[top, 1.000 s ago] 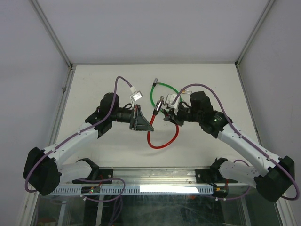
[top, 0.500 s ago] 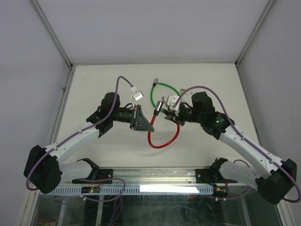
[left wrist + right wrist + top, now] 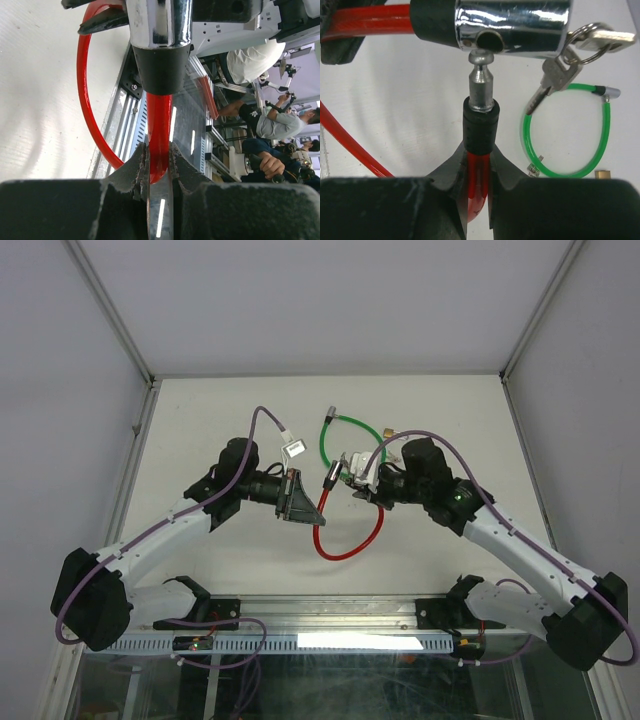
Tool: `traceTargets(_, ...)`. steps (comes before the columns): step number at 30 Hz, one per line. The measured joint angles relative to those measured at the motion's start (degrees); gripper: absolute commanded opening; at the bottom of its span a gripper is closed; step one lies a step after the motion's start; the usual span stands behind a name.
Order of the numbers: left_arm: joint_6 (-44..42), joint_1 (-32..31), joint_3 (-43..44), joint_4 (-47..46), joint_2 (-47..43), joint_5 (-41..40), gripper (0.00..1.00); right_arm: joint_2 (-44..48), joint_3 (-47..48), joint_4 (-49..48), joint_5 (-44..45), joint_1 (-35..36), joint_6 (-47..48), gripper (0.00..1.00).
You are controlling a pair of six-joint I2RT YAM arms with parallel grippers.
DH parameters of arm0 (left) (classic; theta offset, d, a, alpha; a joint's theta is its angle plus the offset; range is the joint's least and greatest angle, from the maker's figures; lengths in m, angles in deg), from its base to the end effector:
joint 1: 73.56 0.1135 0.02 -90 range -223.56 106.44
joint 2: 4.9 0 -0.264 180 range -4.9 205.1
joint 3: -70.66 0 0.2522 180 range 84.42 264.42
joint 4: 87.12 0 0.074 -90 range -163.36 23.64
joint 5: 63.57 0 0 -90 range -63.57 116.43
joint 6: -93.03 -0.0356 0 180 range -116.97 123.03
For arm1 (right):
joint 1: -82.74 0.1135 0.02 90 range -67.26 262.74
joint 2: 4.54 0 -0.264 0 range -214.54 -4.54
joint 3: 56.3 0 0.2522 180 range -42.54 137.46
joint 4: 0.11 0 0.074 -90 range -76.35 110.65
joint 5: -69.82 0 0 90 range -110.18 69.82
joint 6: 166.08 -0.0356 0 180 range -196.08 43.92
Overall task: Lock with the key
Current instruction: Lock the lock.
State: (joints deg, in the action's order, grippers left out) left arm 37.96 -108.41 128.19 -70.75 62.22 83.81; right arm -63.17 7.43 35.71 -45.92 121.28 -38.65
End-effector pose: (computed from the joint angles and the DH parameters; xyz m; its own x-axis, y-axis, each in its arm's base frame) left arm 0.1879 -0.1674 0.2739 -0.8267 0.1996 -0.5260 0.5564 0.1511 -0.8171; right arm 0.1663 0.1523 0.3071 0.2013 -0.5396 -0.8175 -0.9204 0.1813 -0.3463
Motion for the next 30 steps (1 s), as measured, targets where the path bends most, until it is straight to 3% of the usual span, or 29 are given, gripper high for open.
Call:
traceTargets(18, -2.4, 0.0, 1.4, 4.7, 0.0, -0.5, 0.0, -2.6, 0.6, 2.3, 1.6, 1.2, 0.2, 0.0)
traceTargets(30, -7.6, -0.3, 4.9, 13.3, 0.1, -5.3, 0.0, -3.4, 1.5, 2.6, 2.6, 1.2, 0.0, 0.0)
